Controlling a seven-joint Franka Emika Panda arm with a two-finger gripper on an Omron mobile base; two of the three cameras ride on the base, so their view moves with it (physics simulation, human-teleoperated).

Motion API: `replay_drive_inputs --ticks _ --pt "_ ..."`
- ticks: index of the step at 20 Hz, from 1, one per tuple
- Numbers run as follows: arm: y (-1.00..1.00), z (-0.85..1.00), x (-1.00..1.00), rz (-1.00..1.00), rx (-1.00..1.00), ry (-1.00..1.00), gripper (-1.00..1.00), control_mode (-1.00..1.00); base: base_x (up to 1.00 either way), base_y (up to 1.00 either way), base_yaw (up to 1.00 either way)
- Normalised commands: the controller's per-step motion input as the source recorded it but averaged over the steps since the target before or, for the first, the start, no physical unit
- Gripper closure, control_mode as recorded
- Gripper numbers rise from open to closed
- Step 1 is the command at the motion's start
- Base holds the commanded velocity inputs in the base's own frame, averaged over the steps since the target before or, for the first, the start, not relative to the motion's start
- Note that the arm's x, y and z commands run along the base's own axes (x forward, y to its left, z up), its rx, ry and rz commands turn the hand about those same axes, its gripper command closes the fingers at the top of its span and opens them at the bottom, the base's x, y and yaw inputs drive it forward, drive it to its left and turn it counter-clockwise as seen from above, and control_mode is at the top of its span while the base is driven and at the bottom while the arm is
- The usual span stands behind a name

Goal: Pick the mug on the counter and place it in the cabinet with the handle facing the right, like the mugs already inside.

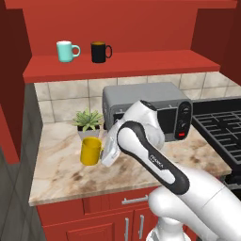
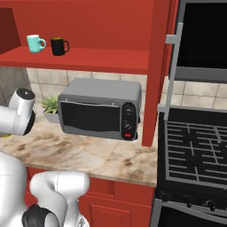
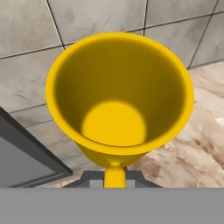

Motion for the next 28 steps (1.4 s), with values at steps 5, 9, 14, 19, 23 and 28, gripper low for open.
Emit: replay_drive_inputs --ticks 5,9,14,19,23,28 --pt "-0.11 0.24 -0.46 -0.09 0.1 -0.06 1.0 -1.0 0.0 0.0 0.0" --pt "-0.2 0.71 -0.07 -0.01 0.06 0.0 1.0 -1.0 0.0 0.0 0.0" --pt "-0.28 0.82 0.0 0.01 0.02 0.0 1.0 -1.0 0.0 0.0 0.0" --pt "-0.15 0.68 -0.01 0.02 0.01 -0.01 1.0 -1.0 0.0 0.0 0.0" --pt "-0.03 0.14 -0.06 0.03 0.18 0.01 1.0 -1.0 0.0 0.0 0.0" --pt "-0.05 0.22 0.02 0.04 0.19 0.01 1.0 -1.0 0.0 0.0 0.0"
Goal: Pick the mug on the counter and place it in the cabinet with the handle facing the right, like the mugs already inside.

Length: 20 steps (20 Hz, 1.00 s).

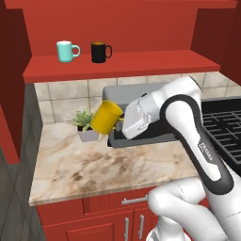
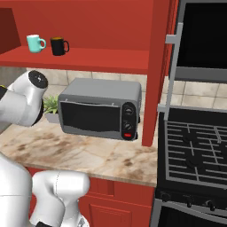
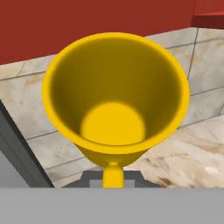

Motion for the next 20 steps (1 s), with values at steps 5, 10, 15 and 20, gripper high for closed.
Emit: replay_drive_inputs --ticks 5,10,15,20 --pt "-0.01 0.5 0.05 0.06 0.1 0.02 1.0 -1.0 0.0 0.0 0.0" --pt "0.0 0.36 0.18 0.08 0.03 0.08 1.0 -1.0 0.0 0.0 0.0" --pt "0.0 0.34 0.25 0.11 0.02 0.08 1.0 -1.0 0.0 0.0 0.0" --pt "0.0 0.25 0.4 0.11 0.05 0.07 1.0 -1.0 0.0 0.0 0.0"
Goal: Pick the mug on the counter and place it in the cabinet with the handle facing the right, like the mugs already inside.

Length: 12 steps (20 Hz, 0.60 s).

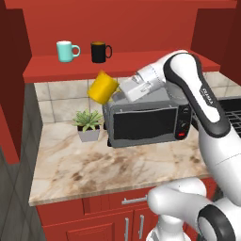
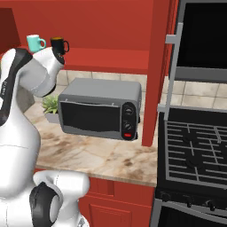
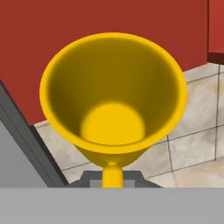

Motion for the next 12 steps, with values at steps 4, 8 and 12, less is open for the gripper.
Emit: replay_drive_inputs --ticks 4,8,12 --pt "0.0 0.15 0.47 0.06 0.03 0.01 1.0 -1.0 0.0 0.0 0.0" --pt "0.0 0.24 0.51 0.02 0.07 0.0 1.0 -1.0 0.0 0.0 0.0" --pt "-0.09 0.35 0.37 0.0 0.02 0.0 1.0 -1.0 0.0 0.0 0.0"
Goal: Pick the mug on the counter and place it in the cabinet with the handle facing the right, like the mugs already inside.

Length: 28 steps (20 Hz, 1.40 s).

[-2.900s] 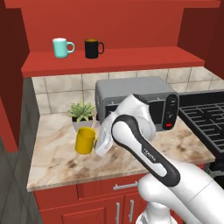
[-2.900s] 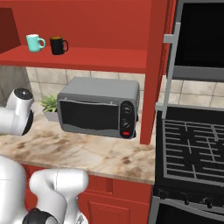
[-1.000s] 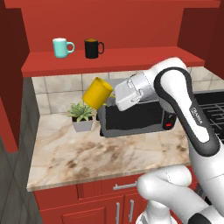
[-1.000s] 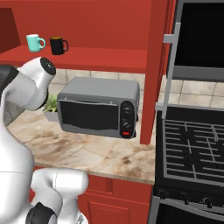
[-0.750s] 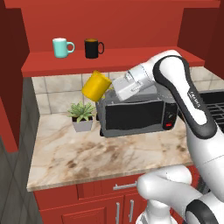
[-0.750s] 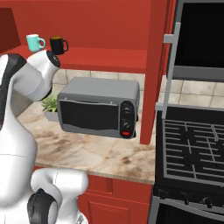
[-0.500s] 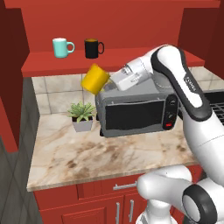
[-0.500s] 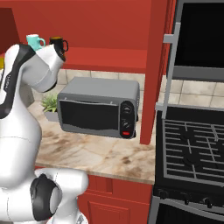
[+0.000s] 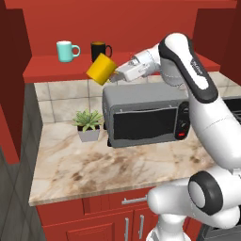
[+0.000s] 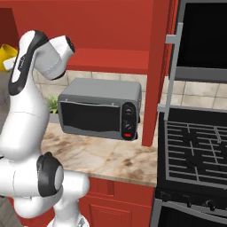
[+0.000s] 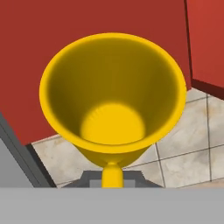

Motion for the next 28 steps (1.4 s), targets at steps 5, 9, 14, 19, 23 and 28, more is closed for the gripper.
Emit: replay_drive_inputs --ticks 5,9,14,19,23,28 --pt "-0.09 0.28 0.48 0.0 0.0 0.0 1.0 -1.0 0.0 0.0 0.0" --pt "-0.05 0.02 0.45 0.02 0.0 -0.05 1.0 -1.0 0.0 0.0 0.0" --pt "-0.01 0.0 0.44 0.01 -0.03 -0.06 1.0 -1.0 0.0 0.0 0.0" --pt "-0.08 -0.05 0.52 0.0 0.01 0.0 1.0 -1.0 0.0 0.0 0.0" --pt "-0.01 -0.25 0.41 0.0 0.01 -0.06 1.0 -1.0 0.0 0.0 0.0" --pt "0.0 -0.21 0.34 0.01 0.0 -0.13 1.0 -1.0 0.0 0.0 0.0"
